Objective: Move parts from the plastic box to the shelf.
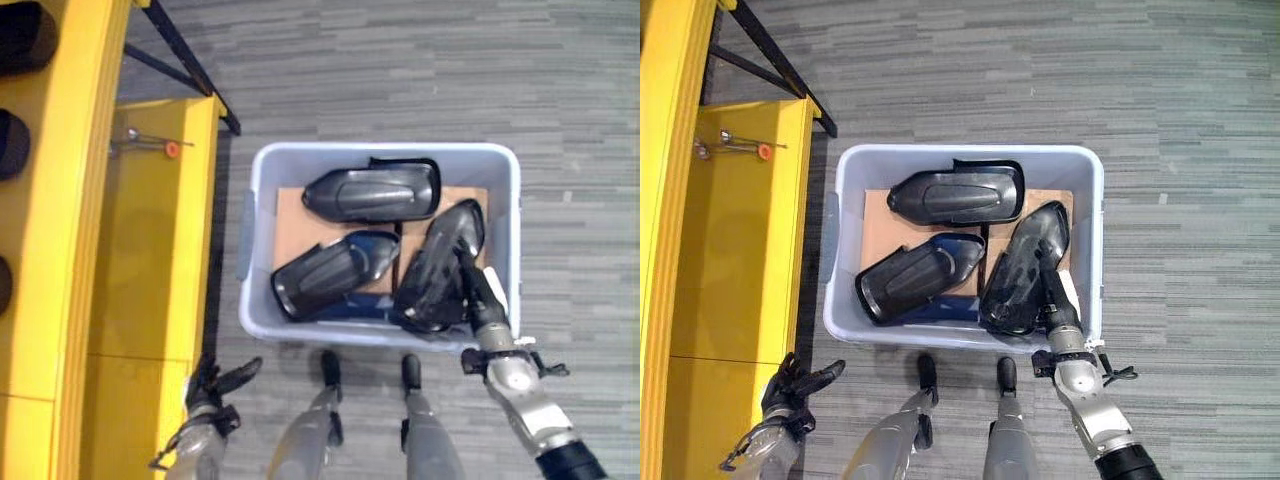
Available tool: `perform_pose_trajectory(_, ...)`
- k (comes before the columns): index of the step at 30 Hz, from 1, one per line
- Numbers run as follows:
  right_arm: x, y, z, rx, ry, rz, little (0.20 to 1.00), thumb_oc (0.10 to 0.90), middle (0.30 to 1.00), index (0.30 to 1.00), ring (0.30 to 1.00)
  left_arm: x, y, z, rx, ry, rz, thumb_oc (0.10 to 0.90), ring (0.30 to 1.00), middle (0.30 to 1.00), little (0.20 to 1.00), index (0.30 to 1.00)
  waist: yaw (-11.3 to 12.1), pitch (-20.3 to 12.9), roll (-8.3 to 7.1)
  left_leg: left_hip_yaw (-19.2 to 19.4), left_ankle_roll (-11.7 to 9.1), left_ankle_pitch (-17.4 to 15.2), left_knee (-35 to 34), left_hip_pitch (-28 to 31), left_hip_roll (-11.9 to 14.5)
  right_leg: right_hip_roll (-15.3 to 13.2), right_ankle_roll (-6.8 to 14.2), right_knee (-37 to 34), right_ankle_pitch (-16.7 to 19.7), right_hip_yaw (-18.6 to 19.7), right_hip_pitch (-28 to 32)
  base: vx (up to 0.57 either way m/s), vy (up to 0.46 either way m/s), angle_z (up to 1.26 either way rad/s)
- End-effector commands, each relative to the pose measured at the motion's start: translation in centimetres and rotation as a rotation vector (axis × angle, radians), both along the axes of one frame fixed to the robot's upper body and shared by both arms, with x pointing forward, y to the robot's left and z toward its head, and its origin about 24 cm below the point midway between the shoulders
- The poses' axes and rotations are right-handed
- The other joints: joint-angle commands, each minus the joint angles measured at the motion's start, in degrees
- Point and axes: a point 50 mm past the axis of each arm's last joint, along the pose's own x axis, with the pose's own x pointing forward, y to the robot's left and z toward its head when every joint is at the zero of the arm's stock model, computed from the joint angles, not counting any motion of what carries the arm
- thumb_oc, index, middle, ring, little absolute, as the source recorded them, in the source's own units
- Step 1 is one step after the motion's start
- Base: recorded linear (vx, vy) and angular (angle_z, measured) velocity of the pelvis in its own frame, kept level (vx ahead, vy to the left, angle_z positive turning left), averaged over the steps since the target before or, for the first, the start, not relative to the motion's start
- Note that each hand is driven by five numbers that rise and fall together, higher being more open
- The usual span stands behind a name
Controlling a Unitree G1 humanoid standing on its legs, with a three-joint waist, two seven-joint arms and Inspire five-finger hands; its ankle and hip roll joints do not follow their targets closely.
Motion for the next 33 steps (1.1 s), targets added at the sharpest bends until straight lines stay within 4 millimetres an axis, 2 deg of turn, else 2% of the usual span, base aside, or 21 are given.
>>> perform_pose_trajectory(1,0.5,1.4,3.6,0.026,-0.191,0.09,1.0,0.9,1.0,1.0,1.0,-0.6,2.5,1.1,0.105,-0.032,0.032,0.9,1.0,1.0,1.0,1.0,-1.02,-2.35,-1.33,2.74,-1.94,-2.79,7.54,-4.16,1.82,-2.67,1.28,3.26,-5.65,0.33,0.05,0.0,-0.001,-0.04)
perform_pose_trajectory(13,0.1,3.7,3.6,0.022,-0.183,0.203,1.0,0.9,1.0,1.0,1.0,-0.3,1.9,0.9,0.111,-0.016,-0.009,0.9,1.0,1.0,1.0,1.0,-0.98,-1.79,-1.93,2.9,-2.06,-2.8,7.81,-4.89,2.0,-2.42,1.28,2.94,-5.57,0.34,-0.26,0.0,0.0,0.0)
perform_pose_trajectory(17,0.0,4.5,3.0,0.013,-0.155,0.242,1.0,0.9,1.0,1.0,1.0,0.0,1.6,1.0,0.115,-0.025,-0.021,0.9,1.0,1.0,1.0,1.0,-0.85,-1.49,-1.87,2.9,-2.04,-2.75,7.78,-5.21,1.9,-2.41,1.27,2.78,-5.47,0.25,-0.46,0.0,0.0,0.0)
perform_pose_trajectory(22,0.1,4.5,1.8,-0.03,-0.11,0.217,1.0,0.9,1.0,1.0,1.0,0.4,1.4,1.5,0.127,-0.047,-0.032,0.9,1.0,1.0,1.0,1.0,-0.76,-1.03,-1.67,2.73,-2.01,-2.73,7.99,-5.86,1.81,-2.48,1.31,2.85,-5.34,0.11,-0.95,0.0,0.0,0.0)
perform_pose_trajectory(25,0.4,3.5,0.9,-0.097,-0.092,0.13,1.0,0.9,1.0,1.0,1.0,0.4,1.4,1.7,0.144,-0.054,-0.036,0.9,1.0,1.0,1.0,1.0,-0.7,-0.65,-1.24,2.71,-1.92,-2.73,8.06,-6.46,1.55,-2.47,1.38,2.83,-5.1,0.14,-1.68,0.0,0.0,0.0)
perform_pose_trajectory(26,0.5,3.4,1.0,-0.104,-0.1,0.115,1.0,0.9,1.0,1.0,1.0,0.5,1.4,1.8,0.147,-0.059,-0.037,0.9,1.0,1.0,1.0,1.0,-0.69,-0.53,-1.18,2.74,-1.92,-2.7,8.13,-6.62,1.57,-2.48,1.39,2.86,-5.04,0.16,-1.84,-0.01,0.034,0.0)
perform_pose_trajectory(28,1.2,1.9,1.3,-0.171,-0.142,-0.02,1.0,0.9,1.0,1.0,1.0,0.6,1.4,2.2,0.166,-0.076,-0.033,0.9,1.0,1.0,1.0,1.0,-0.82,0.16,-0.61,2.95,-1.86,-2.61,8.29,-7.37,1.42,-2.53,1.52,3.04,-4.77,0.23,-2.75,-0.02,0.033,-0.02)
perform_pose_trajectory(33,1.7,0.5,1.3,-0.278,-0.166,-0.146,1.0,0.9,1.0,1.0,1.0,0.8,1.3,2.4,0.179,-0.085,-0.024,0.9,1.0,1.0,1.0,1.0,-0.86,0.83,-0.26,3.06,-1.82,-2.6,8.44,-8.1,1.31,-2.54,1.61,3.17,-4.6,0.31,-3.54,0.0,0.004,-0.01)
